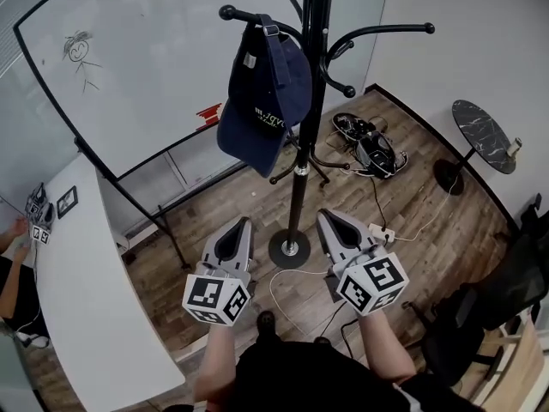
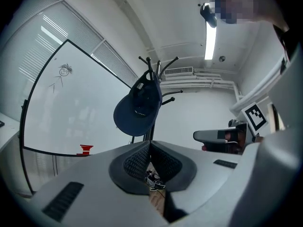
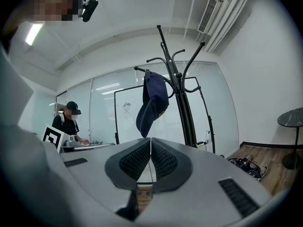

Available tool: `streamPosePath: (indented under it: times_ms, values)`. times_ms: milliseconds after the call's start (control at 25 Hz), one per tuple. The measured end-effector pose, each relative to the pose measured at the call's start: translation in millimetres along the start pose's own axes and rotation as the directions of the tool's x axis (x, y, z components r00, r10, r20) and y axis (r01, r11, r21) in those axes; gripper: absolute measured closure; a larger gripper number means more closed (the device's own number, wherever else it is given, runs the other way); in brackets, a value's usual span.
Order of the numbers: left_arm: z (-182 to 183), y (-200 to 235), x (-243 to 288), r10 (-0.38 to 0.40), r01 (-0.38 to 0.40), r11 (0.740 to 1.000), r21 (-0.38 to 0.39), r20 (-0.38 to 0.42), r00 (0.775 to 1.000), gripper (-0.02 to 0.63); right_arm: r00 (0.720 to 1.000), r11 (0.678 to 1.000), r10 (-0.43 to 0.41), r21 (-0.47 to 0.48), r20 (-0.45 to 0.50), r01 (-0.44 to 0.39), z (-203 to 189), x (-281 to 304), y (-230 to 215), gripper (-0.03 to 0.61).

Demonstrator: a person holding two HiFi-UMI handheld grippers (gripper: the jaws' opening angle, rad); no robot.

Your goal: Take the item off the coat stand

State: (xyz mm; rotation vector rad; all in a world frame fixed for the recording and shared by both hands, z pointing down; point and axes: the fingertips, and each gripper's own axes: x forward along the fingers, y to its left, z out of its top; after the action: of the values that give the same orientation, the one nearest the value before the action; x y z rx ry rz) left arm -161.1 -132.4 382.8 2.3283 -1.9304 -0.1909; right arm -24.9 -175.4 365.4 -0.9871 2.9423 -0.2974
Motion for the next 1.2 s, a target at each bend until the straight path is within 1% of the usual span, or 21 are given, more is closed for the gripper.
streamPosePath:
  times_ms: [160,280,440,560,640,880,1040,1200]
  values:
    - [5.6,23.0,14.4,-0.039,0.039,0.999,0.003,-0.005,0.999,0.598,0.999,0.999,-0.045,0.007,0.007,0.045,0.6,21.2,1.9,0.546]
    - [7.7,34.3,26.7,-0.088,0.088,0.996,-0.01,-0.008,0.996,0.598,0.996,0.996,-0.086,0.008,0.015,0.086,2.1,31.0,0.9,0.546]
    - [10.0,47.5,45.3,-0.144,0.144,0.988,-0.063,0.007,0.99,0.598,0.99,0.99,-0.14,0.014,0.018,0.14,1.5,41.4,-5.1,0.546]
    - [8.1,52.6,57.5,-0.199,0.199,0.973,-0.115,0.009,0.98,0.597,0.983,0.982,-0.186,0.02,0.008,0.186,-0.5,44.6,-8.9,0.546]
    - [8.0,57.2,64.6,-0.223,0.223,0.963,-0.148,0.02,0.975,0.597,0.978,0.978,-0.209,0.017,-0.003,0.209,-2.9,46.8,-11.6,0.546]
    - [7.7,69.1,76.6,-0.25,0.255,0.943,-0.215,0.051,0.967,0.595,0.963,0.963,-0.269,0.014,-0.022,0.269,-5.8,49.8,-18.7,0.546]
    - [5.7,79.8,82.5,-0.263,0.272,0.927,-0.26,0.068,0.962,0.592,0.96,0.96,-0.278,0.016,-0.029,0.279,-9.1,54.1,-16.9,0.546]
    - [7.8,89.5,89.3,-0.254,0.266,0.921,-0.286,0.081,0.964,0.535,0.959,0.96,-0.279,0.015,-0.045,0.28,-12.4,58.1,-17.9,0.546]
